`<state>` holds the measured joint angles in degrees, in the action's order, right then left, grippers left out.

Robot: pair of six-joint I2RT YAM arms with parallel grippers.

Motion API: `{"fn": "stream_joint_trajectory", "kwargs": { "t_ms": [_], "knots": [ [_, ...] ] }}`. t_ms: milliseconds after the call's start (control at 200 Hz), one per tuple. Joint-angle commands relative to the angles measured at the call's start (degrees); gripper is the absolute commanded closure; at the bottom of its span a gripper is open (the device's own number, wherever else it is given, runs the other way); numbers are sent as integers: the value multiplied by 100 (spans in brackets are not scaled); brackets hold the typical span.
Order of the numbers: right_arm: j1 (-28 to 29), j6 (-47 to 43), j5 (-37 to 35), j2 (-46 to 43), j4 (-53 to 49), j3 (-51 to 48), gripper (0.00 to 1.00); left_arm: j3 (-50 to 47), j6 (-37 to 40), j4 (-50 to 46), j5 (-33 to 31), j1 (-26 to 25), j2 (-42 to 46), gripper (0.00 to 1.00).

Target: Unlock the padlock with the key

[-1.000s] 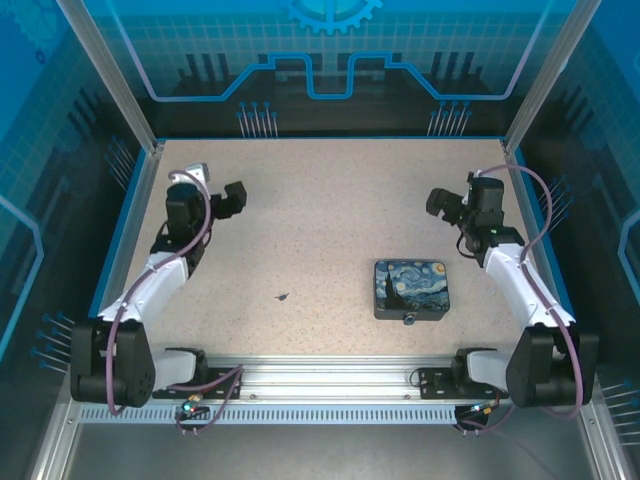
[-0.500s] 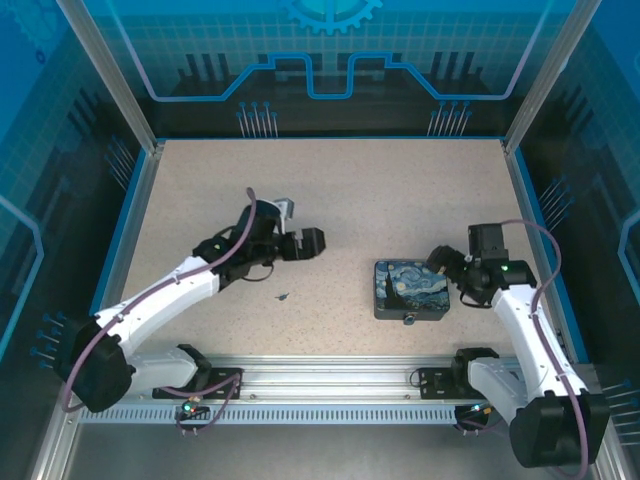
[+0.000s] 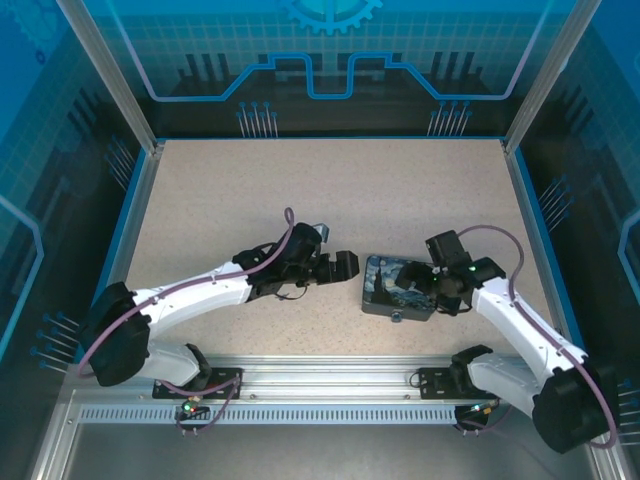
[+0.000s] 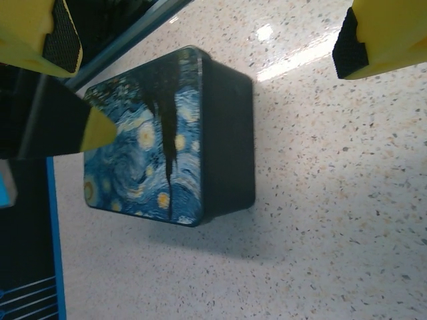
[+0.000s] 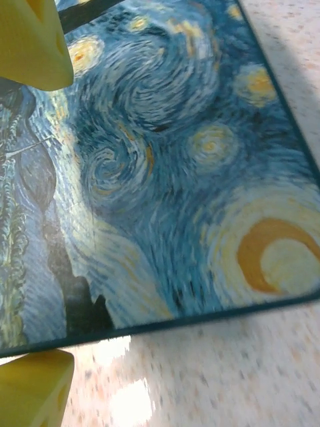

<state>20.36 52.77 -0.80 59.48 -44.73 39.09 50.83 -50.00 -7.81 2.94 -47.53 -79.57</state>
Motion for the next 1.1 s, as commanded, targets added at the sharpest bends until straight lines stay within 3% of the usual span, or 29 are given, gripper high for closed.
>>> {"fn": "stream_joint_trajectory", "kwargs": {
  "t_ms": [0, 230, 440, 740, 1095],
  "knots": [
    [349, 579, 149, 301, 506, 284, 0, -342, -383, 471, 230, 43, 45, 1],
    [679, 761, 111, 1152, 884, 945, 0, -849, -574, 888, 338, 502, 169, 1],
    [770, 1001, 392, 1808, 1374, 1482, 0, -751, -487, 931, 560, 954, 87, 1],
    [1134, 1303, 584, 2679, 1701, 2056, 0, -490, -454, 1188, 686, 1035, -316, 1],
    [1112, 1494, 659, 3362, 1757, 2685, 0, -207, -442, 1537, 769, 1457, -651, 1]
  ]
}}
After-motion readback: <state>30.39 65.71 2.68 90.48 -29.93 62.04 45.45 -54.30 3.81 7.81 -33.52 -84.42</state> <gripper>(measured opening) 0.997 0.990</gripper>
